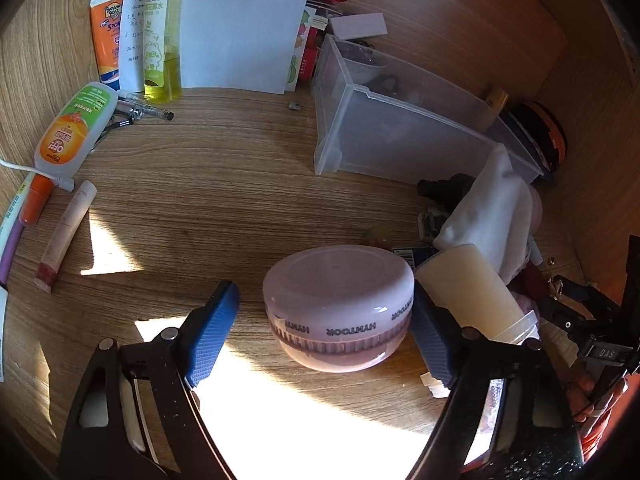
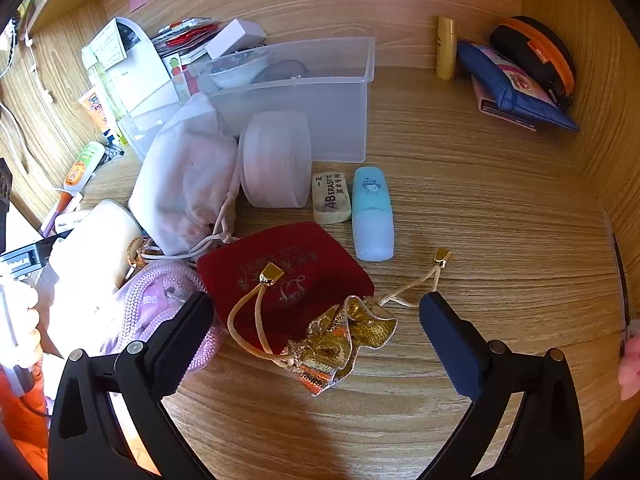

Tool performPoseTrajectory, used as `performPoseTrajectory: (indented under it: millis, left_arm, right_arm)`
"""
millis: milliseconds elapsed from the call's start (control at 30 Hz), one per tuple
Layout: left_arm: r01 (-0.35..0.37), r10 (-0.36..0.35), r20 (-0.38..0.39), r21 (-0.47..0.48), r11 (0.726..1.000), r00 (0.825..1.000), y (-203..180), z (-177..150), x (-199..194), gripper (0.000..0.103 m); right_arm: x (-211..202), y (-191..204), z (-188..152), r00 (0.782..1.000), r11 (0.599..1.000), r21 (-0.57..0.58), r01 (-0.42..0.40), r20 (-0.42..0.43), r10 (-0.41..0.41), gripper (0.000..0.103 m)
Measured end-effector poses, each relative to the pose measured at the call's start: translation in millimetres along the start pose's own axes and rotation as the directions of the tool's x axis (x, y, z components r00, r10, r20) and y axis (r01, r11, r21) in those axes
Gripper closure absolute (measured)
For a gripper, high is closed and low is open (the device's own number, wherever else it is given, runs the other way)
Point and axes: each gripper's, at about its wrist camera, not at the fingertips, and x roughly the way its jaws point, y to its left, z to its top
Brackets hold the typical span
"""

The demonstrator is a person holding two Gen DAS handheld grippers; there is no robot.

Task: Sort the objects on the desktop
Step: 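Close left gripper on pink jar while right gripper grasps red pouch with gold bells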

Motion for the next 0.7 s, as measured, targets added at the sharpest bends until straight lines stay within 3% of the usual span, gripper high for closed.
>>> performPoseTrajectory:
  millis: [133, 267, 500, 567, 700]
  left_arm:
    - [0.026, -0.026, 0.0, 0.0, 1.0, 1.0, -3, 2, 1, 0.03]
    - [0.037, -0.037, 0.006, -0.002, 0.999, 0.999, -2, 0, 0, 0.039]
    - [-0.025, 0.025, 0.037, 0.014, 1.0, 0.999, -1, -7, -7, 0.039]
    - [-0.03, 0.03, 0.039, 0.004, 1.0, 0.999, 2, -7, -8, 0.039]
    - [-0.048, 0.048, 0.057, -0.005, 0.999, 0.997, 4, -7, -11, 0.039]
  right_arm:
    - [1, 1, 1, 1.0, 1.0, -0.009, -0.025, -0.011, 0.025, 0.01]
    - [3, 13, -1, 0.997, 0.993, -0.09, 0.082, -0.005, -0.082, 0.031]
    - [-5, 13, 0, 0.994, 0.989, -0.101, 0.111, 0.033, -0.108, 0.056]
    - [-13, 9, -2, 0.994, 0.99, -0.093, 0.106, 0.05, -0.102, 0.068]
    - [-18, 6, -3, 0.994, 0.991, -0.091, 0.094, 0.068, -0.088, 0.078]
